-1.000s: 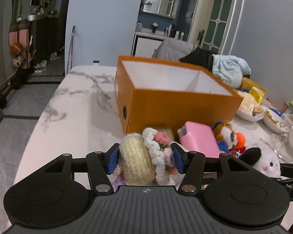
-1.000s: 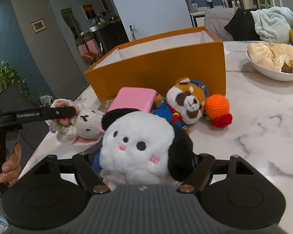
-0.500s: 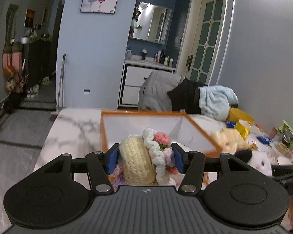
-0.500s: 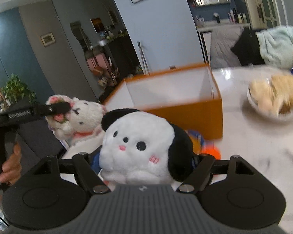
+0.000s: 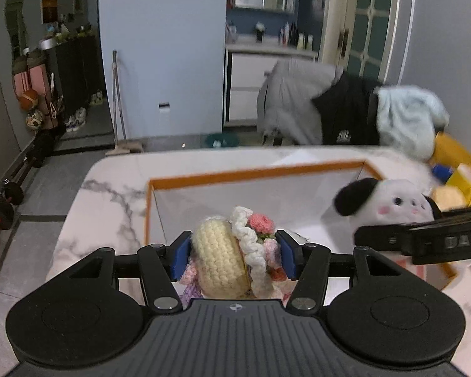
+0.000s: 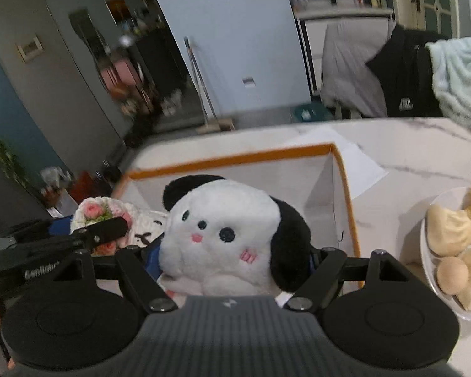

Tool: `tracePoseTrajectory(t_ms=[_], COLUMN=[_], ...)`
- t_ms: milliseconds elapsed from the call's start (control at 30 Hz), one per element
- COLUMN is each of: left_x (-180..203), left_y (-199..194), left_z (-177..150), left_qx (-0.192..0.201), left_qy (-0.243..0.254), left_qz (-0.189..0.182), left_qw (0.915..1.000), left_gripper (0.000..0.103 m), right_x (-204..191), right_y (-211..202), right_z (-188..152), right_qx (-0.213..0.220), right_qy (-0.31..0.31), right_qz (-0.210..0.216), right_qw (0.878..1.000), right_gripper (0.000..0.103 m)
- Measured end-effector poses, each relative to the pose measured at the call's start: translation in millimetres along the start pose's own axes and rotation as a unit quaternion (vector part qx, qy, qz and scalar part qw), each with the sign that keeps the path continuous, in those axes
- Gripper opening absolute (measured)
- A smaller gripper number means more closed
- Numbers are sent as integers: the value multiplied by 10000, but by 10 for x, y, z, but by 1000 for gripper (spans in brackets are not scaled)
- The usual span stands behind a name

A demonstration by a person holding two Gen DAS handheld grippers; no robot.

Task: Organize objects
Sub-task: 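Carry both plushes over the orange box and release them inside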

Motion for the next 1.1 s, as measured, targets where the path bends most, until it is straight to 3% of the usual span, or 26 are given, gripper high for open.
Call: tracePoseTrajectory(t_ms=[300, 600, 733, 867, 1100], left_x=[73, 102, 65, 27, 8], left_y=[258, 286, 283, 179, -138], left_z=[-157, -133, -114, -65, 30], left_qx=[-448, -601, -658, -512, -178], left_qy=[359, 424, 309, 204, 44], left_qz=[233, 315, 300, 266, 222], left_qw=[9981, 9968, 9969, 9981, 9996], left_gripper=[67, 74, 80, 78, 80], right_x=[-59, -26, -51, -84, -245], right_y=[691, 760, 736, 666, 308], right_z=[-142, -197, -196, -240, -163], right_qx=[-1078, -1612, -1609, -1478, -727], right_qy=[-911, -886, -1017, -1151, -1444], right_qz=[-480, -667, -684, -681, -505], right_qw=[9888, 9807, 9793, 9799, 9856], right_gripper=[79, 82, 84, 88, 93])
Point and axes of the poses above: each gripper's, at about its wrist camera, not at the fingertips, and y roughly the way its jaws point, x to its right, z to its top, the point moved 1 cm from there along y, roughly the way its jaws point, and after that the axes turned 5 degrees about x, right-handed, at the moved point
